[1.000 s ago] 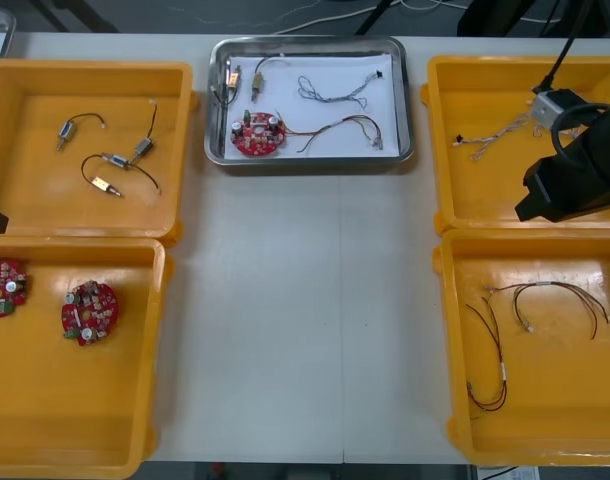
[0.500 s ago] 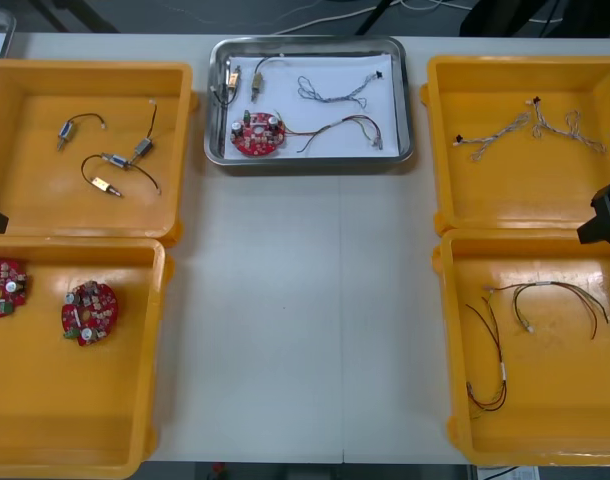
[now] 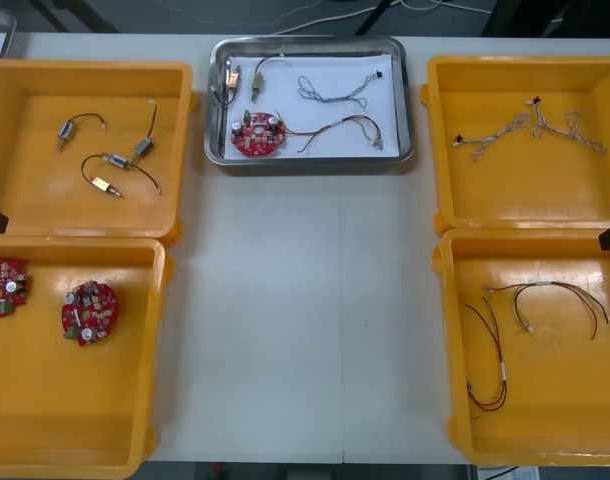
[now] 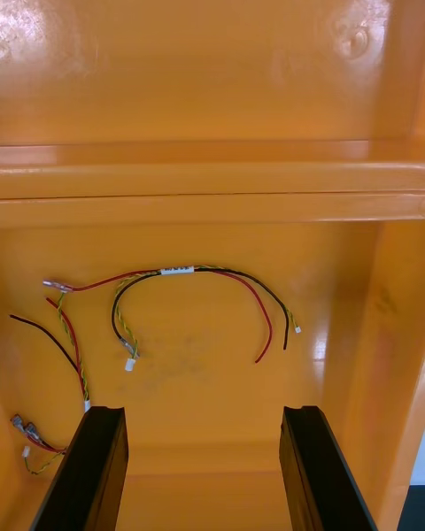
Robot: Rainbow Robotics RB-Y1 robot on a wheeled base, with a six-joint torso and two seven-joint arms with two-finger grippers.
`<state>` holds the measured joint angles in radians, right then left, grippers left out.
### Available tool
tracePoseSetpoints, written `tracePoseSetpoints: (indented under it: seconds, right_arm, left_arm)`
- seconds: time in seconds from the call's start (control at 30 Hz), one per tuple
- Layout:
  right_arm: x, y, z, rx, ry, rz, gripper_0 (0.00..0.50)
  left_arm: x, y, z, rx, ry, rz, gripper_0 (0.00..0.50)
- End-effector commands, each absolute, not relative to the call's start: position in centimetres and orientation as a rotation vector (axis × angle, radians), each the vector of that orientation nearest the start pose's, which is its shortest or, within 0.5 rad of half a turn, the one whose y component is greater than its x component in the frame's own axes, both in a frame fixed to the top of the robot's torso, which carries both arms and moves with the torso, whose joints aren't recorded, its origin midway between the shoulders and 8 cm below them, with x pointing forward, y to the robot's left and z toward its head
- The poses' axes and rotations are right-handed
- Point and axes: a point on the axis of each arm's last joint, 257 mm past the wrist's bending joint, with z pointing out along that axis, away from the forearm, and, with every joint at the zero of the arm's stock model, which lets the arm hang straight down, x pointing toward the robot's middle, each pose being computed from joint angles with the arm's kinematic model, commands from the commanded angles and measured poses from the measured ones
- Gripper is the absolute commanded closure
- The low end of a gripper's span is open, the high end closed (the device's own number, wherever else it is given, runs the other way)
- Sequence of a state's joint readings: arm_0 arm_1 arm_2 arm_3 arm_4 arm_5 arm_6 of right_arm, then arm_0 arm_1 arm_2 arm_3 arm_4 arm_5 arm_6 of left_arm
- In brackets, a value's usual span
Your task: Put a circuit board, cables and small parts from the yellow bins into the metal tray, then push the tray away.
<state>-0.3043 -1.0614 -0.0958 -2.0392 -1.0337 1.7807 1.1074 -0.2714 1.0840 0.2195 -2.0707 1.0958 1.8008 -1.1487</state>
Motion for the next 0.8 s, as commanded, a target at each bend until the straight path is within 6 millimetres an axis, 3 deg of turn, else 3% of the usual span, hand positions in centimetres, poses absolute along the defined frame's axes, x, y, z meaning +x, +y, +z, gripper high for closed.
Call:
tracePoseSetpoints:
  seconds: [0.03,0.33,0.8]
  right_arm:
    - [40.3,-37.8,-13.0,0.080,2.683,-0.043,0.000]
    - [40.8,-36.3,-13.3,0.060,2.665,0.009,0.000]
    - [41.0,-36.1,-13.4,0.063,2.654,0.009,0.000]
  left_arm:
    - [39.1,39.9,-9.5,-0.063,2.652,0.070,0.000]
    - [39.1,39.9,-9.5,-0.063,2.652,0.070,0.000]
    - [39.1,39.9,-9.5,-0.063,2.652,0.070,0.000]
